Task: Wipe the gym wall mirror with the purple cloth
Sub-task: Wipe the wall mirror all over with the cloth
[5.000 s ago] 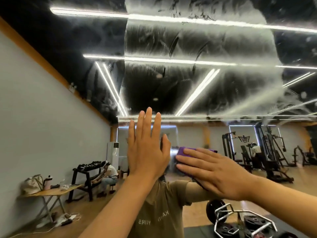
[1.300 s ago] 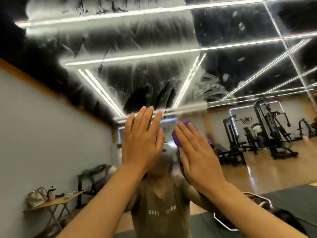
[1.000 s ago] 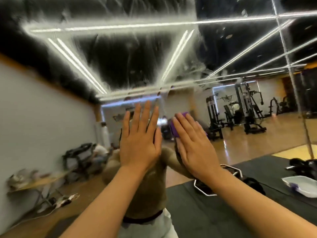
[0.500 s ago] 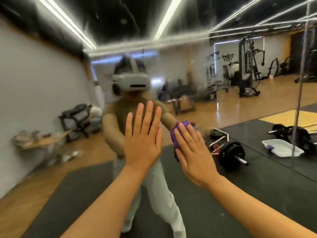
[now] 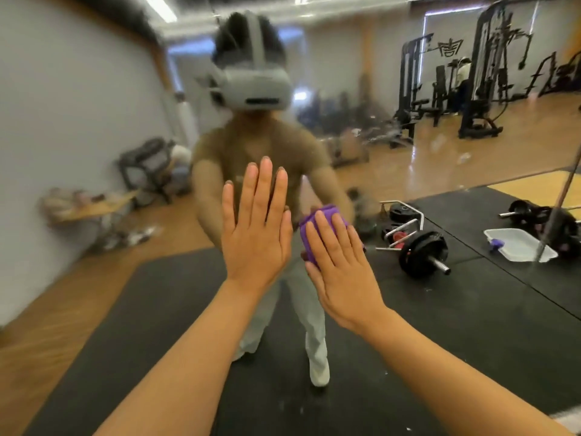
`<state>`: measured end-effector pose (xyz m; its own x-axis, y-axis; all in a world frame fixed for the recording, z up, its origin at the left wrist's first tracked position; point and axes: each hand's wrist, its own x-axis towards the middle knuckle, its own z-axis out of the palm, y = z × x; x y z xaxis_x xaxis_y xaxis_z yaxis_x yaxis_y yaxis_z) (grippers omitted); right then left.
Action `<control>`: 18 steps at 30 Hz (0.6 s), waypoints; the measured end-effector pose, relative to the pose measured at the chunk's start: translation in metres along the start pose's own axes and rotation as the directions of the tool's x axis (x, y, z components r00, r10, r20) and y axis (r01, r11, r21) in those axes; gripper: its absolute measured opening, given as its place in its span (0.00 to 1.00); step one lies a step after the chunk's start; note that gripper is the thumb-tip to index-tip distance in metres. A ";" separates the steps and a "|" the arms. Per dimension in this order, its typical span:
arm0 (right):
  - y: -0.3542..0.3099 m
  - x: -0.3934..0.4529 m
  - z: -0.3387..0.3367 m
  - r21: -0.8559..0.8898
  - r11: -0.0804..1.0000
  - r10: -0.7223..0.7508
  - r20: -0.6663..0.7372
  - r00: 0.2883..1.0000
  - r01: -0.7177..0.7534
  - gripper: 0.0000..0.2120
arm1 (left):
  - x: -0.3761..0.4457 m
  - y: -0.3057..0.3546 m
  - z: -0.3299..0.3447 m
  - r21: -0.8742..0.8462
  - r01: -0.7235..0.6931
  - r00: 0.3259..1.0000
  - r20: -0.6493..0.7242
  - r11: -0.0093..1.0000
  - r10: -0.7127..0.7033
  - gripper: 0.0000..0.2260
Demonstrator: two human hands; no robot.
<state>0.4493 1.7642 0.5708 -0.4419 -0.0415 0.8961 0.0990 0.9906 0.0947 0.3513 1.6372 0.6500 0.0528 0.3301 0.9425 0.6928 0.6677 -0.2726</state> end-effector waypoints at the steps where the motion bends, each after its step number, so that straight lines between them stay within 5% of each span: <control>1: 0.007 -0.011 0.001 -0.031 0.997 -0.065 0.037 0.997 0.066 0.31 | 0.000 -0.001 0.001 0.011 -0.007 1.000 0.004 1.000 0.007 0.24; 8: 0.052 -0.010 -0.011 -0.112 0.925 -0.347 0.145 0.927 0.364 0.39 | -0.002 -0.001 0.004 0.046 -0.013 1.000 -0.002 0.999 0.013 0.24; 15: 0.046 0.066 -0.034 0.060 0.997 0.052 -0.152 0.987 -0.043 0.30 | -0.003 -0.002 0.008 0.046 -0.014 1.000 -0.013 0.999 0.015 0.25; 18: 0.039 0.036 -0.020 0.054 0.996 -0.065 -0.092 0.994 0.070 0.34 | -0.003 -0.002 0.008 0.061 -0.018 1.000 -0.024 0.998 0.020 0.25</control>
<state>0.4547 1.7992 0.6155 -0.3631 -0.1173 0.9243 0.0194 0.9909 0.1334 0.3437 1.6402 0.6463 0.0841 0.3269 0.9413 0.6468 0.7007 -0.3011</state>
